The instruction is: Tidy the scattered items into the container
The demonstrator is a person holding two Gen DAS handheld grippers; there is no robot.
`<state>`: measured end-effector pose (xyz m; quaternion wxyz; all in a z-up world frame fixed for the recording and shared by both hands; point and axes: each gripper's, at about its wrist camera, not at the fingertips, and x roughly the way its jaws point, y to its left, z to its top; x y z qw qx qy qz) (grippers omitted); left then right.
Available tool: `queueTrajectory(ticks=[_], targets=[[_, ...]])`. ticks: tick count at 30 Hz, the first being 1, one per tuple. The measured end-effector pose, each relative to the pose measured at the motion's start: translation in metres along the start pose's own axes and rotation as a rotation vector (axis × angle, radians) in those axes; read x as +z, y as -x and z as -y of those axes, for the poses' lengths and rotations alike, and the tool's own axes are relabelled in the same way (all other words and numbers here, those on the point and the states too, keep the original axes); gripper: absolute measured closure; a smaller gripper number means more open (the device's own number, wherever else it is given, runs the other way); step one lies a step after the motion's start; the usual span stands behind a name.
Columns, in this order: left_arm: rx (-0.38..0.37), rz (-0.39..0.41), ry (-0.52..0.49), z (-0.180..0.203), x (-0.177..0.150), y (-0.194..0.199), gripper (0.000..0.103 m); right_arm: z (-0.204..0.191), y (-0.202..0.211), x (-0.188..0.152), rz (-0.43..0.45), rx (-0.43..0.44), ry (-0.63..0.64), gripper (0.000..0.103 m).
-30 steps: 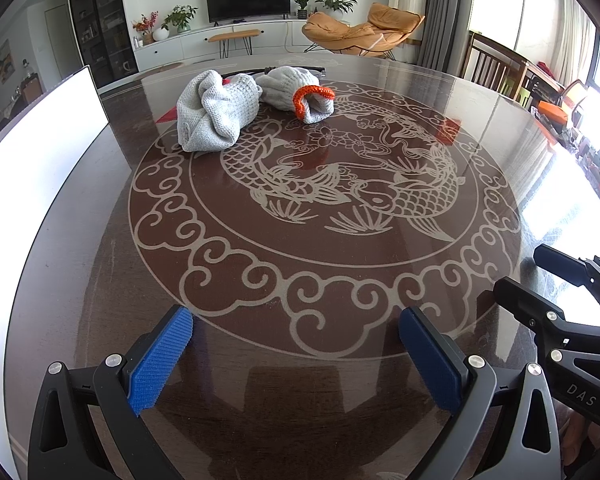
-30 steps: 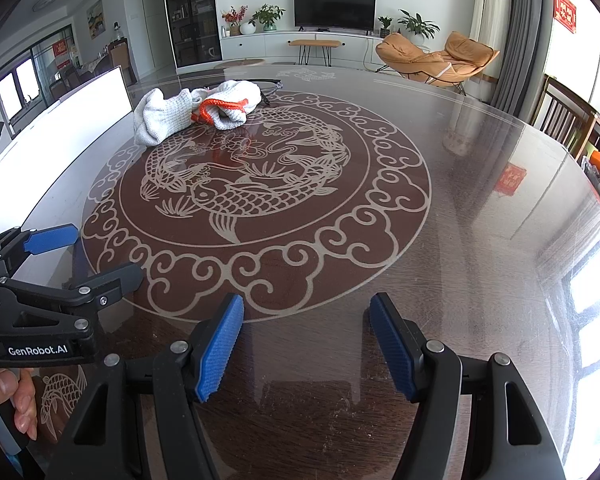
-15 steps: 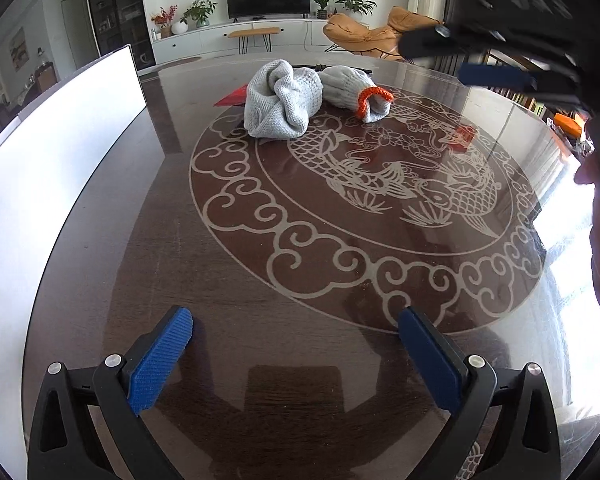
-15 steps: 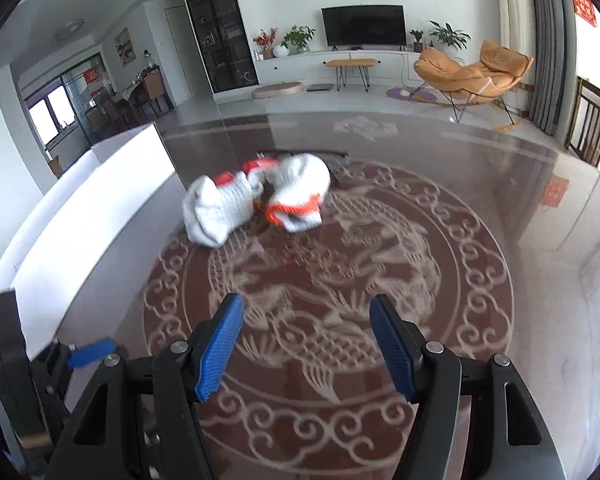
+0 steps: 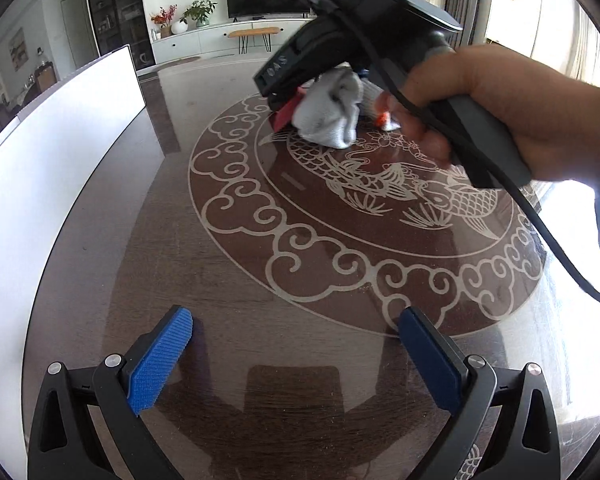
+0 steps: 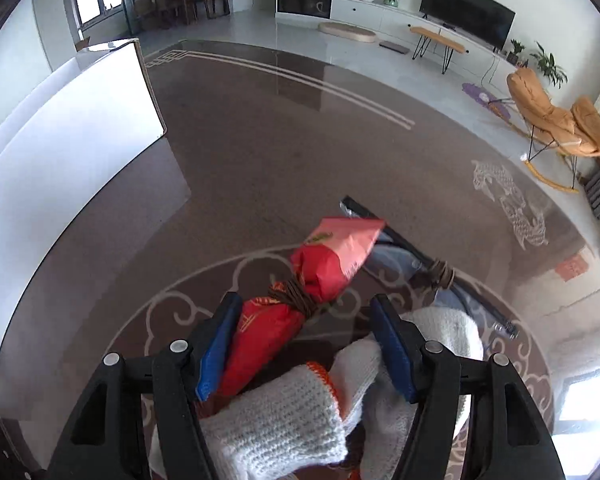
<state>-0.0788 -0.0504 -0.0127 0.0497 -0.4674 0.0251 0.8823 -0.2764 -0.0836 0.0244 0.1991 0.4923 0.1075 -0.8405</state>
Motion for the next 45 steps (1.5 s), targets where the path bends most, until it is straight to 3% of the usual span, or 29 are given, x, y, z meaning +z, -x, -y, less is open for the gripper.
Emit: queueTrajectory(ticks=[6, 9, 11, 13, 16, 19, 21, 23, 24, 27, 33, 39, 43, 45], targets=[[0.003, 0.0, 0.003, -0.001, 0.002, -0.003, 0.0, 0.022, 0.071, -0.113, 0.02, 0.036, 0.077, 0.038], [0.002, 0.001, 0.004, -0.001, 0.001, -0.003, 0.0, 0.05, 0.146, -0.155, 0.248, 0.108, -0.053, 0.037], [0.002, 0.003, 0.004, -0.002, 0.001, -0.003, 0.0, 0.07, 0.181, -0.181, 0.332, 0.157, -0.175, 0.037], [0.002, 0.004, 0.004, -0.002, 0.0, -0.003, 0.0, 0.08, 0.193, -0.204, 0.3, 0.207, -0.256, 0.037], [0.003, 0.005, 0.004, -0.002, -0.001, -0.003, 0.0, 0.102, 0.183, -0.239, 0.231, 0.49, -0.442, 0.037], [0.003, 0.005, 0.004, -0.002, -0.001, -0.003, 0.0, 0.109, 0.158, -0.247, 0.218, 0.574, -0.535, 0.037], [0.003, 0.007, 0.005, -0.002, -0.002, -0.003, 0.0, 0.123, 0.148, -0.242, 0.241, 0.466, -0.592, 0.037], [0.003, 0.009, 0.007, -0.003, -0.004, -0.002, 0.0, 0.138, 0.156, -0.243, 0.319, 0.24, -0.64, 0.037], [0.003, 0.01, 0.009, -0.004, -0.005, -0.002, 0.0, 0.144, 0.161, -0.244, 0.329, 0.172, -0.666, 0.036], [0.005, 0.011, 0.011, -0.005, -0.005, -0.003, 0.0, 0.145, 0.176, -0.262, 0.294, 0.194, -0.709, 0.036], [0.008, 0.011, 0.011, -0.005, -0.006, -0.004, 0.0, 0.118, 0.208, -0.306, 0.197, -0.034, -0.53, 0.036], [0.008, 0.011, 0.011, -0.005, -0.006, -0.004, 0.0, 0.08, 0.202, -0.323, 0.111, -0.069, -0.404, 0.036], [0.008, 0.012, 0.011, -0.005, -0.006, -0.005, 0.0, 0.044, 0.185, -0.323, 0.076, -0.021, -0.317, 0.035], [0.008, 0.011, 0.011, -0.005, -0.006, -0.004, 0.0, 0.026, 0.178, -0.316, 0.071, -0.047, -0.265, 0.035]])
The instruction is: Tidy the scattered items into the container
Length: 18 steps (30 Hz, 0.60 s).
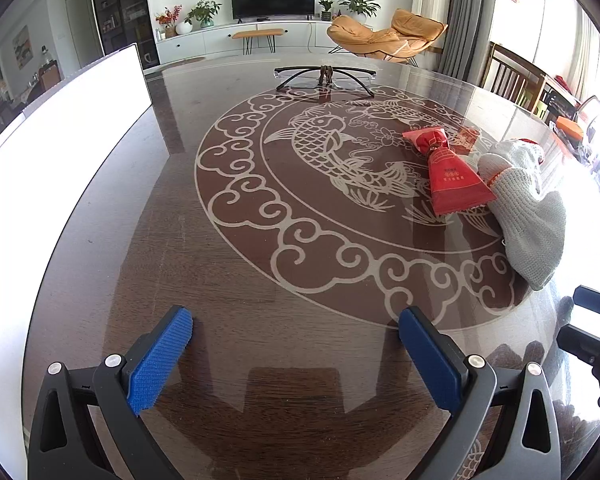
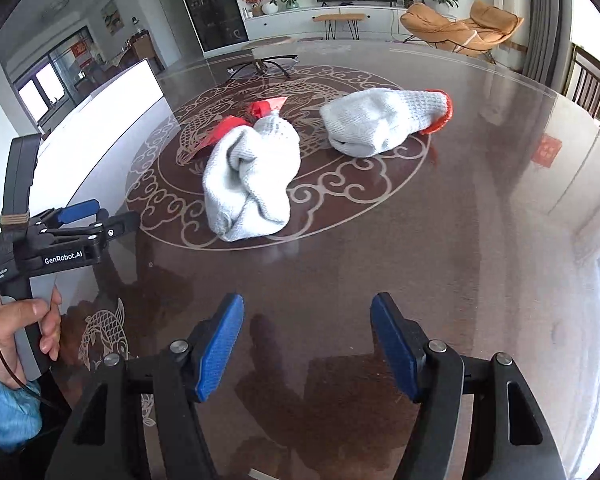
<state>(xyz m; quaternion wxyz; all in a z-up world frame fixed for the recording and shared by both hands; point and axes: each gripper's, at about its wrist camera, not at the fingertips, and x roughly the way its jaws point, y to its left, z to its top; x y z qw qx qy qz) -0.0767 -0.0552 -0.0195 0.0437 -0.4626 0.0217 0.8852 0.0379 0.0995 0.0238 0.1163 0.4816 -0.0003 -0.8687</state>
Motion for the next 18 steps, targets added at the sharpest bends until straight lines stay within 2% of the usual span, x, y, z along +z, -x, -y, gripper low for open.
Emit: queueTrajectory(ticks=[5, 10, 16, 18], targets=[[0.0, 0.0, 0.0, 0.0, 0.0, 0.0, 0.0, -0.031, -0.016, 0.012, 0.004, -0.095, 0.058, 0.034], [0.0, 0.0, 0.0, 0.0, 0.0, 0.0, 0.0, -0.044, -0.035, 0.035, 0.05, -0.084, 0.069, 0.034], [0.0, 0.0, 0.0, 0.0, -0.001, 0.0, 0.0, -0.035, -0.05, 0.061, 0.081, -0.076, 0.072, 0.033], [0.0, 0.0, 0.0, 0.0, 0.0, 0.0, 0.0, -0.031, -0.047, 0.064, 0.084, -0.078, 0.086, 0.038]])
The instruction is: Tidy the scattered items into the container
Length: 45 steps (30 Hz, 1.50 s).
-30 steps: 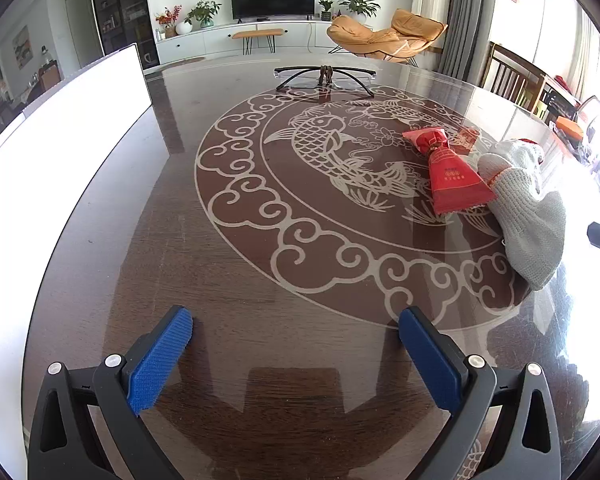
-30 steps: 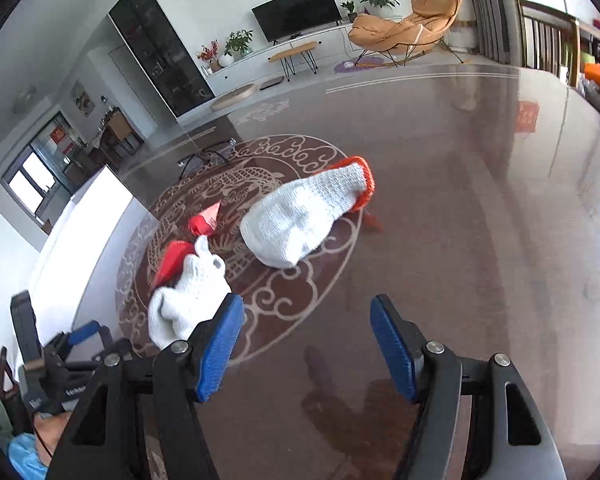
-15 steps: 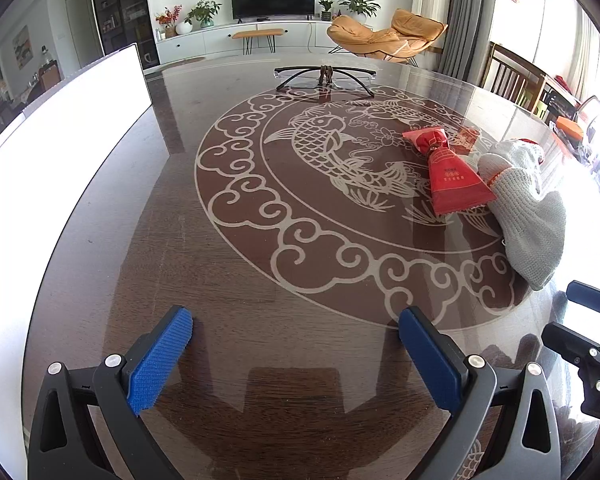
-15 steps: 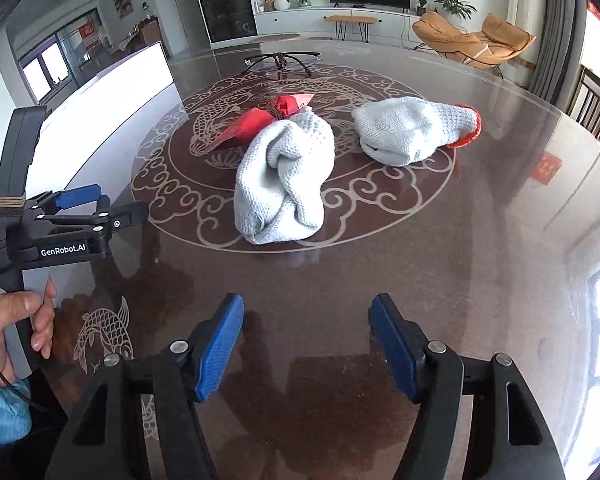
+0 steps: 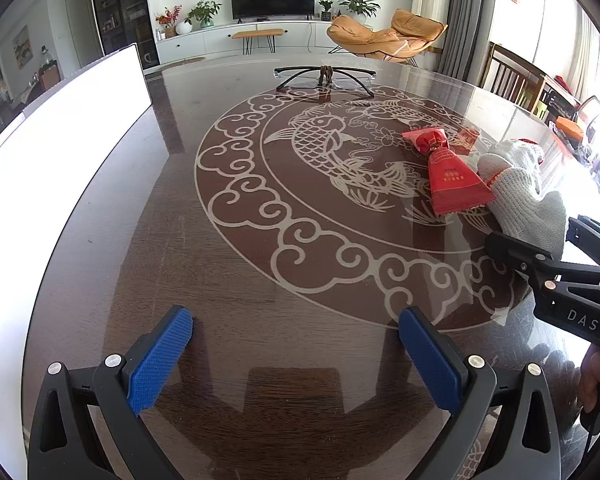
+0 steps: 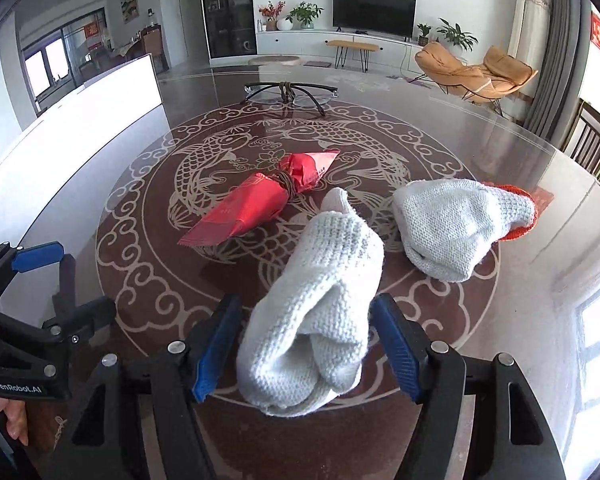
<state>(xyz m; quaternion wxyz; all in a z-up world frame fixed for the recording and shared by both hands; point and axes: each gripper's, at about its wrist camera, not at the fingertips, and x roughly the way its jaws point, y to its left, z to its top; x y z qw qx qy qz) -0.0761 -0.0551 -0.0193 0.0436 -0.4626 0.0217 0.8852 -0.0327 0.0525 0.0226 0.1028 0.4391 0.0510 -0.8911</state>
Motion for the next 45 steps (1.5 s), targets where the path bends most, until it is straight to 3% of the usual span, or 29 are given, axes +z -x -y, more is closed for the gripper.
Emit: queueTrajectory(ticks=[3, 4, 8, 15, 20, 25, 31, 33, 35, 36, 40, 43, 45], targets=[[0.0, 0.0, 0.0, 0.0, 0.0, 0.0, 0.0, 0.013, 0.009, -0.002, 0.015, -0.017, -0.023, 0.069], [0.0, 0.0, 0.0, 0.0, 0.0, 0.0, 0.0, 0.018, 0.011, -0.002, 0.016, -0.01, -0.034, 0.072], [0.001, -0.007, 0.002, 0.002, 0.001, 0.0, 0.0, 0.027, 0.016, -0.006, 0.016, -0.015, -0.028, 0.072], [-0.147, -0.046, -0.157, 0.059, 0.04, -0.023, 0.0, 0.03, 0.017, -0.007, 0.018, -0.021, -0.053, 0.072], [-0.148, -0.058, -0.243, 0.094, 0.076, -0.051, 0.0, 0.038, 0.017, -0.011, 0.015, -0.073, -0.061, 0.072], [-0.139, -0.06, -0.22, 0.096, 0.106, -0.071, 0.0, 0.056, 0.023, -0.022, 0.017, -0.076, -0.114, 0.071], [-0.147, -0.068, -0.242, 0.101, 0.114, -0.075, 0.0, 0.059, 0.019, -0.018, 0.017, -0.08, -0.113, 0.071], [-0.158, -0.035, -0.249, 0.1, 0.111, -0.068, 0.016, 0.06, 0.018, -0.018, 0.017, -0.082, -0.112, 0.069], [-0.168, -0.021, -0.26, 0.101, 0.109, -0.06, 0.063, 0.061, 0.017, -0.017, 0.018, -0.077, -0.115, 0.069], [-0.172, -0.023, -0.262, 0.102, 0.109, -0.057, 0.077, 0.061, 0.016, -0.017, 0.018, -0.075, -0.117, 0.069], [-0.184, -0.023, -0.235, 0.097, 0.093, -0.044, 0.081, 0.061, 0.015, -0.018, 0.021, -0.069, -0.116, 0.067], [-0.254, -0.048, -0.161, 0.087, 0.067, -0.023, 0.081, 0.072, 0.025, -0.022, 0.087, 0.031, -0.185, 0.071], [-0.285, -0.051, -0.119, 0.079, 0.043, -0.005, 0.081, 0.075, 0.027, -0.031, 0.074, 0.086, -0.228, 0.073]])
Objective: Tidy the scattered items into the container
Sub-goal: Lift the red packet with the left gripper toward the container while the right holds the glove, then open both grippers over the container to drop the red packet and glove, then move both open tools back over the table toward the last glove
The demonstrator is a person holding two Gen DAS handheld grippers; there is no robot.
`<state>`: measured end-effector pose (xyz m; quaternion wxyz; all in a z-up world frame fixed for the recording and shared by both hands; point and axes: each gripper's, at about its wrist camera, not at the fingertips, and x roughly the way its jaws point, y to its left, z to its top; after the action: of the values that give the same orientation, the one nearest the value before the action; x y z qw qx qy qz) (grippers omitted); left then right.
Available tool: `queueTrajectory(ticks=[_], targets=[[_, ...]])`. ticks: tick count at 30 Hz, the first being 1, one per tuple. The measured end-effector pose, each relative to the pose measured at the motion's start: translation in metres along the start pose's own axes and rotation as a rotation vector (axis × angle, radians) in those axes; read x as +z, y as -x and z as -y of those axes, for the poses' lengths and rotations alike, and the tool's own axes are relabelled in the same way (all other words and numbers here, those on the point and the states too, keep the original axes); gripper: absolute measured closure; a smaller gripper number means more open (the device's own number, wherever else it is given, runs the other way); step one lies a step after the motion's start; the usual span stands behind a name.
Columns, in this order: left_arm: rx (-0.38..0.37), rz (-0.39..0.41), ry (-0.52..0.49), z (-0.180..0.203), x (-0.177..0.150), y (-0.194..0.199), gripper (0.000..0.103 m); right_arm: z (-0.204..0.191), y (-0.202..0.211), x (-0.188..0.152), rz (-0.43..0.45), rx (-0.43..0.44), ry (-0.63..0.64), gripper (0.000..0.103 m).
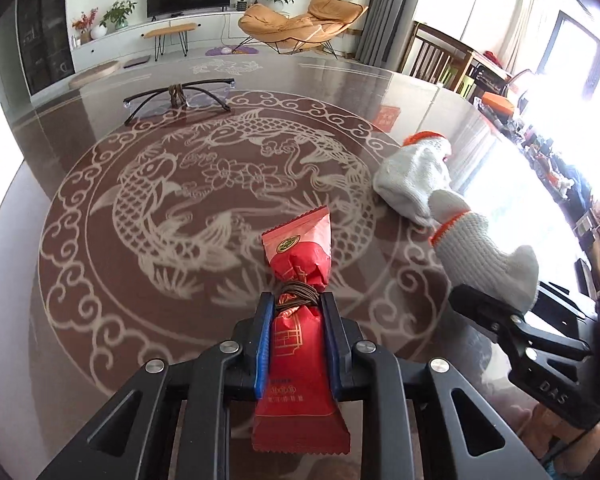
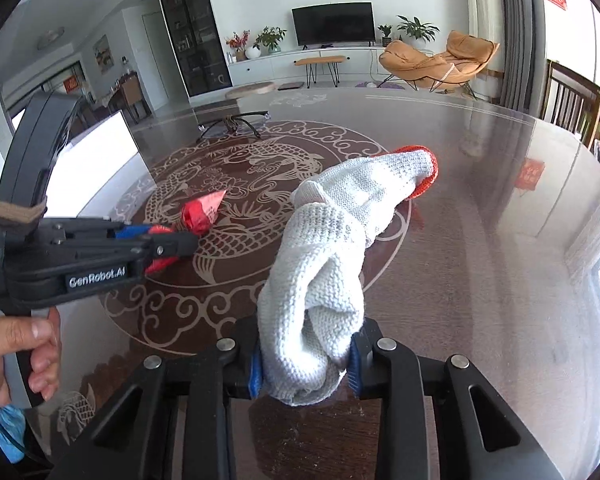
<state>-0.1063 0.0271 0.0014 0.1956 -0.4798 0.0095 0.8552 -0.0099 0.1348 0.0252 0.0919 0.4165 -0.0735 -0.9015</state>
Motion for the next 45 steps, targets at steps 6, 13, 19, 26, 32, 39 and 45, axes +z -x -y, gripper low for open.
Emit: queueTrajectory(ticks=[6, 13, 19, 26, 32, 39, 45], targets=[[-0.046, 0.019, 0.154, -0.009, -0.071, 0.044, 0.081, -0.024, 0.015, -0.031, -0.053, 0.131, -0.042, 0.073], [-0.014, 0.188, 0.286, -0.078, -0.082, 0.137, 0.081, -0.136, 0.023, -0.011, -0.043, 0.283, 0.137, 0.073], [0.198, 0.279, 0.412, -0.206, -0.091, 0.221, 0.081, -0.288, 0.025, 0.052, 0.015, 0.479, 0.368, 0.073], [0.354, 0.18, 0.554, -0.333, -0.103, 0.241, 0.08, -0.464, -0.045, 0.092, -0.061, 0.61, 0.506, 0.073], [0.499, 0.075, 0.694, -0.363, -0.14, 0.238, 0.015, -0.527, -0.123, 0.077, -0.296, 0.649, 0.498, 0.059], [0.539, 0.172, 0.669, -0.331, -0.13, 0.25, 0.012, -0.475, -0.104, 0.086, -0.213, 0.687, 0.403, 0.046], [0.474, 0.232, 0.435, -0.225, -0.084, 0.239, 0.002, -0.34, -0.048, 0.06, -0.003, 0.483, 0.373, 0.042]])
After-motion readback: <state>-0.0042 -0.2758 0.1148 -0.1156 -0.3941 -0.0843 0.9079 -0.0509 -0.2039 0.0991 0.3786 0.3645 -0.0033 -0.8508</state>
